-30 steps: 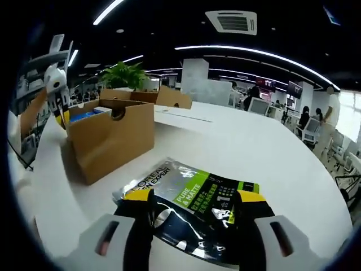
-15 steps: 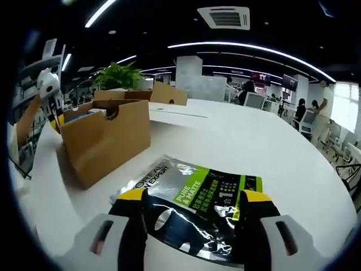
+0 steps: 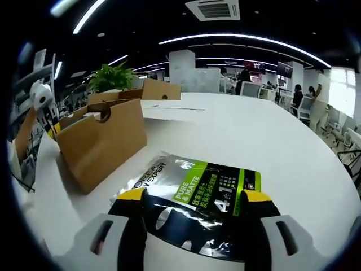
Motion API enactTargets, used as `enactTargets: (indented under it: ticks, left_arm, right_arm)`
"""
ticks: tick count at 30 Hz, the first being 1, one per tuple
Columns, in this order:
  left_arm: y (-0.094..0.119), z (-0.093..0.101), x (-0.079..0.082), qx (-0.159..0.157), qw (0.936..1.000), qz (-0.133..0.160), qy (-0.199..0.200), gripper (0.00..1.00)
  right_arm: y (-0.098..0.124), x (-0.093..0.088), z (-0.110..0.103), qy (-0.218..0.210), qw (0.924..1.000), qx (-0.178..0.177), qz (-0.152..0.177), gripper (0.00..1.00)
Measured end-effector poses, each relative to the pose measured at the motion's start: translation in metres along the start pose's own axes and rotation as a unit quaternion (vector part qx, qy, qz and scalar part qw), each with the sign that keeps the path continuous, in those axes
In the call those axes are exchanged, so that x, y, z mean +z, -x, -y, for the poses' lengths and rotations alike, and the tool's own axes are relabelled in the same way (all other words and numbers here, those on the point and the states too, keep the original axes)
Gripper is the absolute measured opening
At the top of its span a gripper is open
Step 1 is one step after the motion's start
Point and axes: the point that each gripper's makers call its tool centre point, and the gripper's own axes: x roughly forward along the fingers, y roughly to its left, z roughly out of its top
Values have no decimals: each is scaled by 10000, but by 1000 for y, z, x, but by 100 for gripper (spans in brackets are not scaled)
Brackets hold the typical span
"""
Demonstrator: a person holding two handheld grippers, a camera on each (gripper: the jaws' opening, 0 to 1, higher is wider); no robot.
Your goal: Operate the shoe box by opening the lid, removing the specified soft item, and placing it in the target area until the item is outside and the box remains undamaged.
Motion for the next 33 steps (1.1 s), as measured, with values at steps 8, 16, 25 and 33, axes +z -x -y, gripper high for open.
enactTargets:
  ticks: [8, 16, 25, 33]
  left_arm:
    - [1, 0, 1, 35, 10000, 73, 3, 5]
    - [0, 0, 0, 26, 10000, 54, 30, 5]
    - [1, 0, 0, 21, 10000, 50, 71, 5]
    - [1, 1, 0, 41, 9999, 47, 115, 5]
  right_arm:
    - [0, 0, -1, -64, 9999, -105, 22, 67]
    - [2, -1, -4, -87, 9997, -150, 144, 65]
    - [1, 0, -5, -96, 9997, -163, 122, 63]
    - [-1, 1, -5, -21, 10000, -11, 85, 62]
